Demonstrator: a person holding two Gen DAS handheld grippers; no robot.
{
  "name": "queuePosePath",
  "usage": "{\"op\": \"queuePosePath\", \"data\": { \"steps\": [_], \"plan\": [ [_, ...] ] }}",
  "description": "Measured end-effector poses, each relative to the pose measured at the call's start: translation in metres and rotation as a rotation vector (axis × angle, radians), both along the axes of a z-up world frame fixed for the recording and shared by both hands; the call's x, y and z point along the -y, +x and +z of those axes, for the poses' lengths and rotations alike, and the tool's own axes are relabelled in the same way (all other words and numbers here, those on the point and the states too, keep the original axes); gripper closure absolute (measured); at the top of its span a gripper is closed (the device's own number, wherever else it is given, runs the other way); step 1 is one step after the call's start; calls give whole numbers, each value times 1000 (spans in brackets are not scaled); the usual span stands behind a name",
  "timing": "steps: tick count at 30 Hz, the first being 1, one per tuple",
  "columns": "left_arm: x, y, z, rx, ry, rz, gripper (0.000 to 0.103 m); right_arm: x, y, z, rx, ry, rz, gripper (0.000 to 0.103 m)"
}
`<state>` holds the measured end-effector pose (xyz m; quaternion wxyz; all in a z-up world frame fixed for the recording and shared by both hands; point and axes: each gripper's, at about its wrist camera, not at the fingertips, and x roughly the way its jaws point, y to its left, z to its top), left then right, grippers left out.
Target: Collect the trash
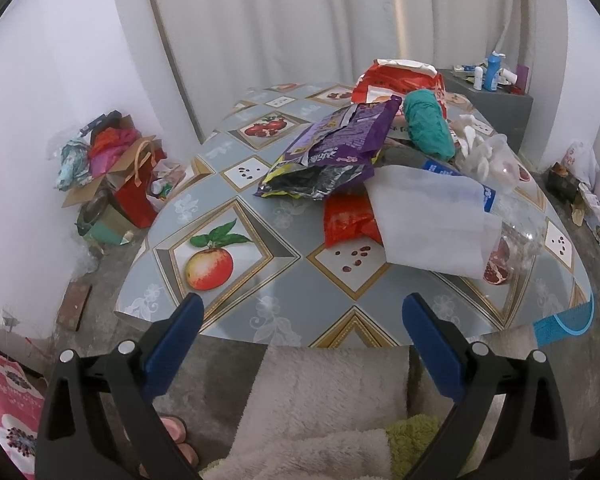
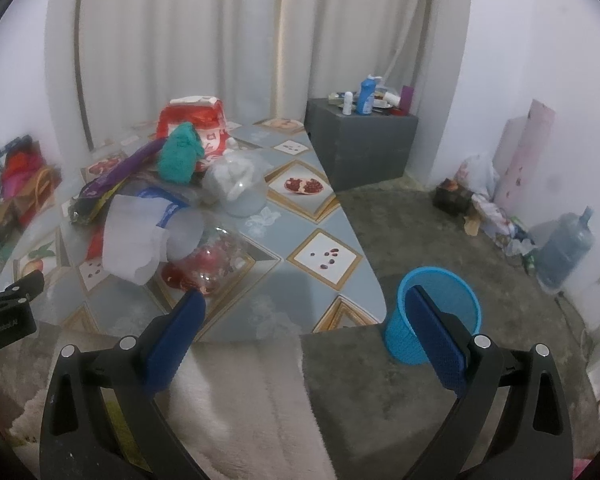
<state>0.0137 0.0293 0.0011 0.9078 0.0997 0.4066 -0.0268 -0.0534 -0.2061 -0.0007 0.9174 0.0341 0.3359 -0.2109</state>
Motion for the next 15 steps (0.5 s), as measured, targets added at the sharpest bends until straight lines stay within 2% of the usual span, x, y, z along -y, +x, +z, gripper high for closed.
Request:
{"op": "queuePosePath", "data": {
  "steps": [15],
  "plan": [
    [0,1,0,-4,1,-1,6,2,-2,1,-4,7,5,8]
  ]
}}
